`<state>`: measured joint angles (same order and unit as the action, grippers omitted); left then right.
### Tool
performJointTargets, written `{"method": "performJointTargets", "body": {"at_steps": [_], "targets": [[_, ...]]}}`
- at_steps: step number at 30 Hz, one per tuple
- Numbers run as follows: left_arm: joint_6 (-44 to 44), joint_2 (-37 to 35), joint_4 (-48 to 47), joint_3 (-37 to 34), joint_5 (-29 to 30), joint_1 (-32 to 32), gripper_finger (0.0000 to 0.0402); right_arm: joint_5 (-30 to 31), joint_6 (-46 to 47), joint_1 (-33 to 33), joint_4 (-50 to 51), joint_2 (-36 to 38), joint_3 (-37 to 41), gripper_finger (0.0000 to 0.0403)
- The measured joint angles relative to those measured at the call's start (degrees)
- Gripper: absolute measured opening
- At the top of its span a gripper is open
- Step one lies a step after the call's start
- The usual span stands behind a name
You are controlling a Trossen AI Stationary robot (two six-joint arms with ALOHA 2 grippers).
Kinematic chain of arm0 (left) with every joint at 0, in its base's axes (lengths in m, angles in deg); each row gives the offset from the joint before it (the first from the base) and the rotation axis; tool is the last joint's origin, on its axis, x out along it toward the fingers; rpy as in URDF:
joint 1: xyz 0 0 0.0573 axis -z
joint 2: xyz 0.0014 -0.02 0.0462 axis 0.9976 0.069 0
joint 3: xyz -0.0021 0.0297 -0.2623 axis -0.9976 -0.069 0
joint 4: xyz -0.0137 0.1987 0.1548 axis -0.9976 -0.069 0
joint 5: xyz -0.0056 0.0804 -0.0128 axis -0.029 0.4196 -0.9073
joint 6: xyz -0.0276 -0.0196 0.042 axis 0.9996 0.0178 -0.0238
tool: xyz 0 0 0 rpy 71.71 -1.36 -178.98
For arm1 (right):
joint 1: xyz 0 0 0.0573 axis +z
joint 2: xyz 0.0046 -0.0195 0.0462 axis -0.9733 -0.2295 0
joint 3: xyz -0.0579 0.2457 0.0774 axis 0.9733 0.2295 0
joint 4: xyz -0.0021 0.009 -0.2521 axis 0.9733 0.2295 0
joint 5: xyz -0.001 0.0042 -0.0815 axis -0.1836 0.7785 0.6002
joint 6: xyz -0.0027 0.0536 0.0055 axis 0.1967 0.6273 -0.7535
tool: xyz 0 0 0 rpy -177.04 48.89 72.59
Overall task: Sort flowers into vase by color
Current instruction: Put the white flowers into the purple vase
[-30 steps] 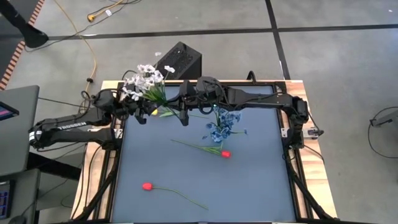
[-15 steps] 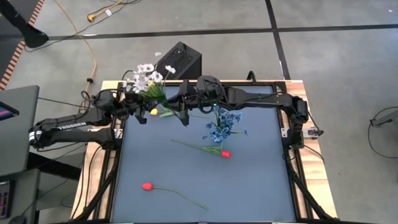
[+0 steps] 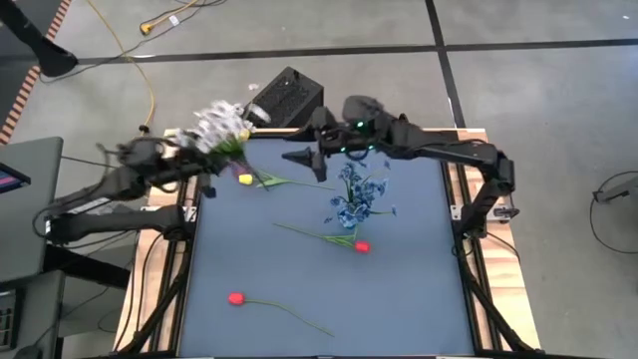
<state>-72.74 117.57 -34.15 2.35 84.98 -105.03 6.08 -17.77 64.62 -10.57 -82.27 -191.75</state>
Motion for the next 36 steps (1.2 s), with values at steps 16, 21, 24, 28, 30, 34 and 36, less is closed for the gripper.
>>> {"method": "performJointTargets", "body": {"at_steps": [16, 21, 24, 28, 30, 34, 36], "targets": [[3.99, -17.61, -26.44, 4.47, 30.14, -0.04, 0.0002, 0.32, -2.29, -3.78, 7.06, 5.52, 0.00, 0.0281], [4.02, -19.06, -30.13, 4.44, 36.19, -0.04, 0.0002, 0.31, -2.28, -4.53, 7.33, 5.34, 0.02, 0.0281], [4.88, -19.06, -31.72, 4.44, 43.25, -0.04, 0.0002, 0.28, -2.29, -4.54, 7.31, 5.34, 0.02, 0.0281], [3.36, -18.57, -30.66, 3.24, 50.21, -0.04, 0.0002, 0.19, -2.29, -4.54, 7.33, 5.34, 0.02, 0.0282], [2.65, -18.60, -28.46, 2.19, 50.57, -0.04, 0.0001, 0.13, -2.31, -4.54, 7.33, 5.34, 0.02, 0.0282], [3.30, -19.74, -25.41, -0.18, 50.65, -0.04, 0.0000, 0.13, -2.43, -4.54, 7.46, 5.34, 0.02, 0.0282], [3.90, -19.99, -25.02, -0.99, 50.65, -0.04, 0.0000, 0.13, -2.41, -4.54, 7.44, 5.34, 0.02, 0.0282]]}}
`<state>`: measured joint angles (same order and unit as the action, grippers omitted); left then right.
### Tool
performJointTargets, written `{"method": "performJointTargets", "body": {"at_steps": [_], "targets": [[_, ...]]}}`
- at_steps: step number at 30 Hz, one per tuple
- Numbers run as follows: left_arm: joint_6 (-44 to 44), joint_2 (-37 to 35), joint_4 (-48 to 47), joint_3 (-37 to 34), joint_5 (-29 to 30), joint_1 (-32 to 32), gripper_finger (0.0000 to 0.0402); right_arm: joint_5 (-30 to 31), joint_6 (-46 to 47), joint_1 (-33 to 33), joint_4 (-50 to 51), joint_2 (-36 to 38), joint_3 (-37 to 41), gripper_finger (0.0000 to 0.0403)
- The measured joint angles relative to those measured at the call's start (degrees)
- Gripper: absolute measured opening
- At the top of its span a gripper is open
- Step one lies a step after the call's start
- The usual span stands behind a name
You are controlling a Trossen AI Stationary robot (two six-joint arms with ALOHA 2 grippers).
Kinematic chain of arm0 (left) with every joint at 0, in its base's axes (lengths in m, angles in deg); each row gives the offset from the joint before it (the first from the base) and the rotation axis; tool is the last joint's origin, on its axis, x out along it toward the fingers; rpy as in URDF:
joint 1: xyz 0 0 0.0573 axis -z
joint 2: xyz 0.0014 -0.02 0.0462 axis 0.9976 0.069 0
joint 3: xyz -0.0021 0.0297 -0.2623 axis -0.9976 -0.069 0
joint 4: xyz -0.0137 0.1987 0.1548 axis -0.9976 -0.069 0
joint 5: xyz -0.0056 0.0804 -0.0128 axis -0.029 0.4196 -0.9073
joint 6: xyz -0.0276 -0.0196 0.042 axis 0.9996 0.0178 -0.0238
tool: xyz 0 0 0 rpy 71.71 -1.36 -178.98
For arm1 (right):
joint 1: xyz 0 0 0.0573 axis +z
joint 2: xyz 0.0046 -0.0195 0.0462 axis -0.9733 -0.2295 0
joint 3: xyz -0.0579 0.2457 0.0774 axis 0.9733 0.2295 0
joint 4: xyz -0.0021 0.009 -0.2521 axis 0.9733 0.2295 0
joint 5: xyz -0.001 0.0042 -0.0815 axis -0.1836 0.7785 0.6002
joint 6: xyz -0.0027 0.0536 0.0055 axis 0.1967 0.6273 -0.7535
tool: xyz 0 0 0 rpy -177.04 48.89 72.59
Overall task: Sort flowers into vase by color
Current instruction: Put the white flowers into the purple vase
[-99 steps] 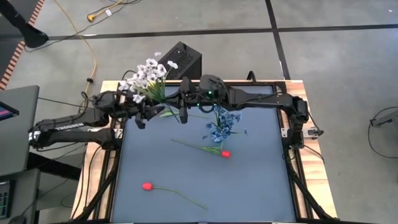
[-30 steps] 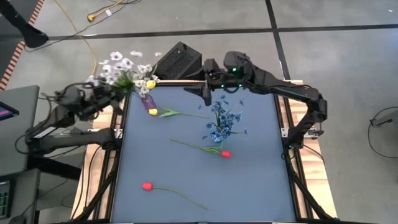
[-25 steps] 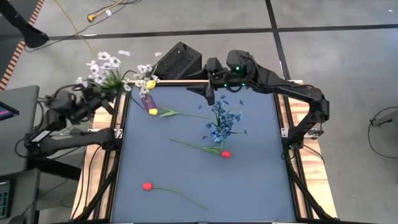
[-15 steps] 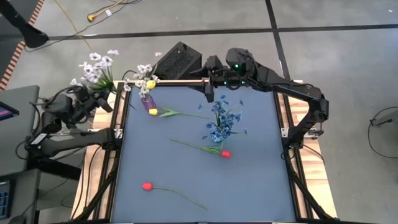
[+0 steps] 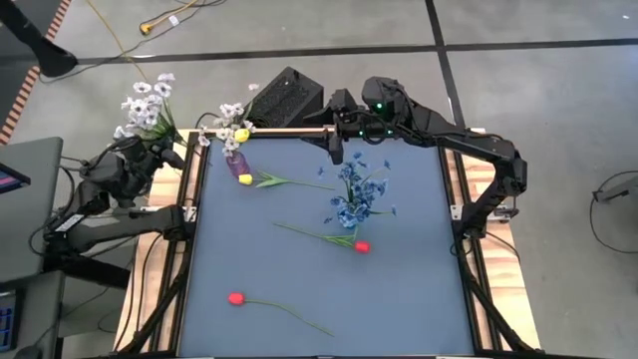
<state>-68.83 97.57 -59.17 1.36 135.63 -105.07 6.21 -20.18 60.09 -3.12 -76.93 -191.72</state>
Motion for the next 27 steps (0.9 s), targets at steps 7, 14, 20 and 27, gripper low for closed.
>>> {"method": "performJointTargets", "body": {"at_steps": [7, 14, 20, 27], "targets": [[2.50, 2.71, 1.39, -3.22, -0.19, 0.00, 0.0000, -0.04, 0.20, 0.00, -0.04, 0.00, 0.00, 0.0282], [-3.02, 6.64, 12.98, -5.29, -3.60, -3.56, 0.0000, -0.06, 0.64, 0.17, 0.02, 0.00, 0.00, 0.0282], [-6.09, 7.98, 12.50, -1.47, -11.15, -12.63, 0.0000, -0.09, 0.65, 0.13, 0.26, 0.00, 0.00, 0.0282], [-4.25, 15.76, 11.93, -1.65, -28.54, -26.90, 0.0000, -0.09, 0.79, 0.17, 0.13, 0.00, 0.00, 0.0282]]}}
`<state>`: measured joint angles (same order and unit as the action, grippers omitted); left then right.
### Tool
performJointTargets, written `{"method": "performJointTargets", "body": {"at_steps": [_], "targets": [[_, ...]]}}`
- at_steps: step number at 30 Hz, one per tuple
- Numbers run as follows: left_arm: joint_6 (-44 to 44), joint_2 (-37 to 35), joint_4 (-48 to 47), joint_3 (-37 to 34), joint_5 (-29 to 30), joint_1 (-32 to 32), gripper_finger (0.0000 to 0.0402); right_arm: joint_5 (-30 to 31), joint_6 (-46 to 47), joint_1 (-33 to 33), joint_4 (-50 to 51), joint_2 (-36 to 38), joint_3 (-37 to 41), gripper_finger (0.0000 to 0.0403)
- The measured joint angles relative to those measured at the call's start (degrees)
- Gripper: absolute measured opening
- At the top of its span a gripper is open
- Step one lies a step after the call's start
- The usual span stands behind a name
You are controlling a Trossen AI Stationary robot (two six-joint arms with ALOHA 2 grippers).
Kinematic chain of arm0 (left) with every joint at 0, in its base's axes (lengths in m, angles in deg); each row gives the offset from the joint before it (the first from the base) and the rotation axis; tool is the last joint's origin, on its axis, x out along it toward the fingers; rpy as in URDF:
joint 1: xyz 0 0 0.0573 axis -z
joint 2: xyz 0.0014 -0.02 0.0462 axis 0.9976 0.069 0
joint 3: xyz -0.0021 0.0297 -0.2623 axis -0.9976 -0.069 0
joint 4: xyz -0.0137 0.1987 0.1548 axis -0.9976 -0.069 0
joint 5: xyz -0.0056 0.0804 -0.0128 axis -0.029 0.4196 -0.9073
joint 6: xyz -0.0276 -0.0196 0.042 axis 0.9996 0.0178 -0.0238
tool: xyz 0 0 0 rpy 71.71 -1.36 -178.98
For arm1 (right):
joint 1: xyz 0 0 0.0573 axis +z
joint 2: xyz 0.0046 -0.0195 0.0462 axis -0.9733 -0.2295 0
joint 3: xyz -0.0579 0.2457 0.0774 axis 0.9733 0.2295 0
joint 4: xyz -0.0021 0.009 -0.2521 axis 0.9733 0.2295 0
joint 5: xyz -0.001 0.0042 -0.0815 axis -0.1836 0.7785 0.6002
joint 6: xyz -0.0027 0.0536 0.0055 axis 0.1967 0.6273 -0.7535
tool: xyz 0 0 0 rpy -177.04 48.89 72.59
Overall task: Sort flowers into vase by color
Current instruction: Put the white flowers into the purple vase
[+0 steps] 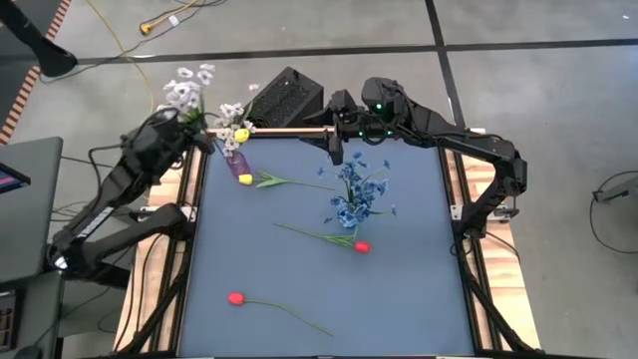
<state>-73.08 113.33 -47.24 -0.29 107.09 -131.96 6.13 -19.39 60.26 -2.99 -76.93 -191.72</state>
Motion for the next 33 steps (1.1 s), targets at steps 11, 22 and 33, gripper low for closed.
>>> {"method": "performJointTargets", "body": {"at_steps": [11, 22, 33], "targets": [[0.30, 2.57, 3.60, 0.00, -19.11, -16.25, 0.0000, 0.02, -0.05, 0.85, 1.64, -0.02, 0.02, 0.0282], [5.67, 1.85, 4.74, -2.78, -26.31, -21.21, 0.0000, 0.13, -0.04, 0.85, 1.64, -0.02, 0.02, 0.0282], [3.91, -2.28, 6.62, -5.59, -26.06, -21.21, 0.0000, 0.26, -0.15, 0.85, 1.64, -0.02, 0.02, 0.0282]]}}
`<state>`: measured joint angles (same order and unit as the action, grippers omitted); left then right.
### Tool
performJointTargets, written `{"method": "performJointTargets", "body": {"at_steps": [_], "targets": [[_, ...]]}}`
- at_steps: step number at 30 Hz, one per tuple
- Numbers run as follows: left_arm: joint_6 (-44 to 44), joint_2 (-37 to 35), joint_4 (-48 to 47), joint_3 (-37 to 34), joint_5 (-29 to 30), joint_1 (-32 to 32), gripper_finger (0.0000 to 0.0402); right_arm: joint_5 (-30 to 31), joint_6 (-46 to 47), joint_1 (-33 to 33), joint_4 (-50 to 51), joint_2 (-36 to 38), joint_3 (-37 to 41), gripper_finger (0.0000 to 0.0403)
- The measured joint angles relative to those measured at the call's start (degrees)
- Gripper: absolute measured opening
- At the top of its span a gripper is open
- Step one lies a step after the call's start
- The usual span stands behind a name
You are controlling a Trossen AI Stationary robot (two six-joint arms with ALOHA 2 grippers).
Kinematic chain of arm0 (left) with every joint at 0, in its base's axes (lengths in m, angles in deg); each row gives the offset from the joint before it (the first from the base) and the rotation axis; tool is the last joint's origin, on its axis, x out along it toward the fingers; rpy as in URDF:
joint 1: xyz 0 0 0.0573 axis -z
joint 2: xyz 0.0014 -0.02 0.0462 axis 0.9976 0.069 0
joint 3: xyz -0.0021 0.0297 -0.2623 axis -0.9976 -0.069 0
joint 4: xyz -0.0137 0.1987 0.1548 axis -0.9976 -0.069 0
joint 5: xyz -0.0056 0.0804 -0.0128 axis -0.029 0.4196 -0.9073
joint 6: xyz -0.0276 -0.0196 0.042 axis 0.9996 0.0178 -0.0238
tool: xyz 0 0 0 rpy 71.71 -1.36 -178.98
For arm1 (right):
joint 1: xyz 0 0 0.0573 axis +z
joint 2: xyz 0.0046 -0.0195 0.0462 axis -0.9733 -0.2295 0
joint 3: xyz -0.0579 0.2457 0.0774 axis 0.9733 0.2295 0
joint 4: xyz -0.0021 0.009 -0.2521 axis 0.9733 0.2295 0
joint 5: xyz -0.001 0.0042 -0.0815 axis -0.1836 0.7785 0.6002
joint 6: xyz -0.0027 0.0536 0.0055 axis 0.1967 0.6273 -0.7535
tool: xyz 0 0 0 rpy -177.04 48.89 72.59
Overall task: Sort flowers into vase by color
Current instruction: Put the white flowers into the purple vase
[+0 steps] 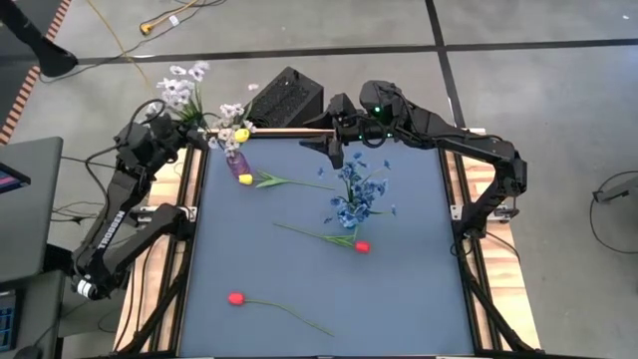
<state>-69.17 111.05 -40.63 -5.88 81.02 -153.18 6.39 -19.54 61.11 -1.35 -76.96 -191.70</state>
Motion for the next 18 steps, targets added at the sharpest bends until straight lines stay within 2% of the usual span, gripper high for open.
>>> {"method": "performJointTargets", "body": {"at_steps": [4, 18], "targets": [[0.14, -1.86, 2.76, 0.13, 0.29, 0.00, 0.0000, 0.00, 0.01, 0.00, 0.01, 0.00, 0.00, 0.0282], [-1.49, -1.66, 1.33, 0.13, 1.46, 0.00, 0.0000, -0.02, 0.15, 0.60, 0.00, 0.00, 0.00, 0.0282]]}}
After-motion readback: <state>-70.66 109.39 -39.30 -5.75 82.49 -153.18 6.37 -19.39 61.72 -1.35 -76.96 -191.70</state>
